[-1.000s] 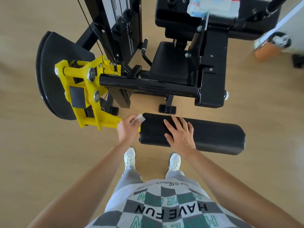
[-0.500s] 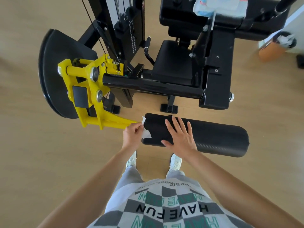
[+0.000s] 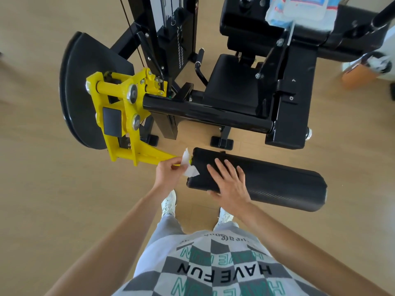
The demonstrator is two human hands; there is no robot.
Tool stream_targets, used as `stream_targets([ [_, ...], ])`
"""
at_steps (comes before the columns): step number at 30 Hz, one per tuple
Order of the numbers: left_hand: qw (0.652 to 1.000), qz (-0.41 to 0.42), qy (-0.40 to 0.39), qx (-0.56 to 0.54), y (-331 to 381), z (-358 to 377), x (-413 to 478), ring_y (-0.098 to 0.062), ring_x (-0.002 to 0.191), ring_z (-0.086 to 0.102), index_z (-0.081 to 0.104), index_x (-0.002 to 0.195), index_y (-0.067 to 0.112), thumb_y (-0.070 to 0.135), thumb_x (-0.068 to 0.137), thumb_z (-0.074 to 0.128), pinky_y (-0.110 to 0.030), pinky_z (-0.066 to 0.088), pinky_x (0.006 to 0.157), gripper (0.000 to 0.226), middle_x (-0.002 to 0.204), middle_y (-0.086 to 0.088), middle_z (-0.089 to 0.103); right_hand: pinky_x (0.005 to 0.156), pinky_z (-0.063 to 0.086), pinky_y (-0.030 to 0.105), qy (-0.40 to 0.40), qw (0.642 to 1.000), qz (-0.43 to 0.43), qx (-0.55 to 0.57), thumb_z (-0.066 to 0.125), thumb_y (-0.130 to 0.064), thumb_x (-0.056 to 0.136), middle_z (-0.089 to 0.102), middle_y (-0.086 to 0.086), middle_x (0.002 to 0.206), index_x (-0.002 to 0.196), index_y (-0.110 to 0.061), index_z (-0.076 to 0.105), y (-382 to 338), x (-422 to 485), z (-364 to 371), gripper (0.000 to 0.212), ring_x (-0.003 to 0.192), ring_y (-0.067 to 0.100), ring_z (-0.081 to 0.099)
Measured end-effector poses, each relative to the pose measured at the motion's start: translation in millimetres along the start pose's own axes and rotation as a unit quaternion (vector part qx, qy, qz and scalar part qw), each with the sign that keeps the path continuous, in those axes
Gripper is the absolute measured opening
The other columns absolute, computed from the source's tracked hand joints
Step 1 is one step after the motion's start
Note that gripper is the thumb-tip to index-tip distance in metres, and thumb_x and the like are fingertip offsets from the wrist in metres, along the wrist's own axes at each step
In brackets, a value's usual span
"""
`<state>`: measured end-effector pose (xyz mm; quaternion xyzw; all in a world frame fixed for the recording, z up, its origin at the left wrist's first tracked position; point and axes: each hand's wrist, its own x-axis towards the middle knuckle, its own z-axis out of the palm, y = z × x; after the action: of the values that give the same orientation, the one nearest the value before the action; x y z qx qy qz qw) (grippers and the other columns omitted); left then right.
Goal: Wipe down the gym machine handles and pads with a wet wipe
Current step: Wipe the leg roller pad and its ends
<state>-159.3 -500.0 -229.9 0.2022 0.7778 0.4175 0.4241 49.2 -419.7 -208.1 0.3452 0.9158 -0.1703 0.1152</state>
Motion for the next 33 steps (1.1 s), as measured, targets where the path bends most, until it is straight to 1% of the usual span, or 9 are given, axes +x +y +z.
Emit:
stream_targets([
  [4,0.998,0.029,-0.041,0.038,2.7,7.4,2.1,-0.007,0.065,0.046,0.076,0.092,0.014,0.020,0.092,0.070,-0.021,0.038,0.061,0.008,0.071,0.007,0.059,0.123,0.000,0.060,-0.016,0.999,0.002,-0.049,0.059,-0.063,0.090,-0.005,0.005,0.171,0.162,-0.030,-0.003,-0.1,-2.1,15.3,0.101,0.156,0.034,-0.008],
  [8,0.989,0.085,-0.079,0.091,-2.5,4.8,-1.2,-0.012,0.066,0.042,0.059,0.068,0.025,0.011,0.089,0.071,-0.025,0.035,0.062,0.028,0.070,0.001,0.051,0.123,-0.005,0.057,-0.020,0.998,0.005,-0.051,0.057,-0.065,0.090,-0.009,0.005,0.171,0.161,-0.030,-0.007,7.2,10.8,8.9,0.103,0.157,0.032,-0.010],
  [11,0.985,0.082,-0.058,0.141,-6.7,3.0,-5.4,-0.012,0.064,0.040,0.065,0.067,0.021,0.014,0.087,0.075,-0.019,0.031,0.057,0.024,0.067,0.003,0.049,0.124,-0.003,0.056,-0.031,0.999,0.012,-0.041,0.058,-0.069,0.086,-0.004,0.003,0.171,0.161,-0.031,-0.007,11.6,23.6,2.9,0.107,0.157,0.030,-0.006],
  [14,0.989,0.051,-0.047,0.135,-14.0,0.9,-9.2,-0.014,0.063,0.035,0.079,0.076,0.019,0.023,0.086,0.077,-0.025,0.031,0.058,0.010,0.064,-0.005,0.054,0.125,0.001,0.056,-0.045,0.998,0.013,-0.030,0.060,-0.071,0.084,0.002,0.002,0.171,0.161,-0.032,-0.007,16.4,32.6,-2.0,0.109,0.157,0.029,0.000],
  [17,0.994,0.024,-0.034,0.103,-12.3,-1.7,-4.8,-0.014,0.063,0.036,0.077,0.081,0.014,0.028,0.088,0.078,-0.030,0.032,0.059,0.016,0.066,-0.012,0.057,0.125,0.003,0.056,-0.039,0.999,0.013,-0.031,0.060,-0.071,0.084,0.003,0.002,0.171,0.161,-0.032,-0.006,16.3,32.8,-1.7,0.108,0.157,0.029,0.001],
  [23,0.996,0.051,0.017,0.078,23.4,10.0,25.6,-0.028,0.077,0.064,0.078,0.103,0.021,0.021,0.090,0.072,-0.040,0.052,0.069,0.014,0.083,-0.007,0.073,0.125,0.006,0.058,-0.020,1.000,0.012,-0.012,0.061,-0.069,0.082,0.011,0.002,0.169,0.161,-0.033,0.002,14.9,30.8,-0.3,0.105,0.156,0.029,0.007],
  [28,0.983,0.086,-0.021,0.159,23.1,21.9,29.3,-0.022,0.093,0.064,0.076,0.118,0.016,0.013,0.098,0.063,-0.032,0.049,0.077,0.024,0.103,-0.004,0.071,0.125,0.008,0.058,-0.021,1.000,0.014,-0.010,0.062,-0.070,0.081,0.013,0.001,0.169,0.160,-0.034,0.004,14.7,30.1,-0.1,0.105,0.156,0.029,0.009],
  [31,0.984,0.086,-0.007,0.157,10.7,16.5,13.5,-0.018,0.087,0.064,0.077,0.115,0.016,0.010,0.098,0.062,-0.028,0.049,0.074,0.024,0.098,-0.001,0.073,0.125,0.007,0.058,-0.022,1.000,0.017,-0.014,0.062,-0.070,0.081,0.010,0.000,0.169,0.161,-0.034,0.003,15.1,31.0,0.8,0.105,0.156,0.029,0.007],
  [33,0.986,0.068,-0.018,0.153,-0.6,10.6,1.6,-0.008,0.071,0.058,0.078,0.111,0.018,0.012,0.098,0.062,-0.019,0.043,0.063,0.021,0.081,0.005,0.069,0.125,0.005,0.057,-0.025,0.999,0.017,-0.020,0.062,-0.070,0.082,0.007,0.000,0.170,0.161,-0.033,0.000,14.8,31.5,1.1,0.106,0.157,0.028,0.005],
])
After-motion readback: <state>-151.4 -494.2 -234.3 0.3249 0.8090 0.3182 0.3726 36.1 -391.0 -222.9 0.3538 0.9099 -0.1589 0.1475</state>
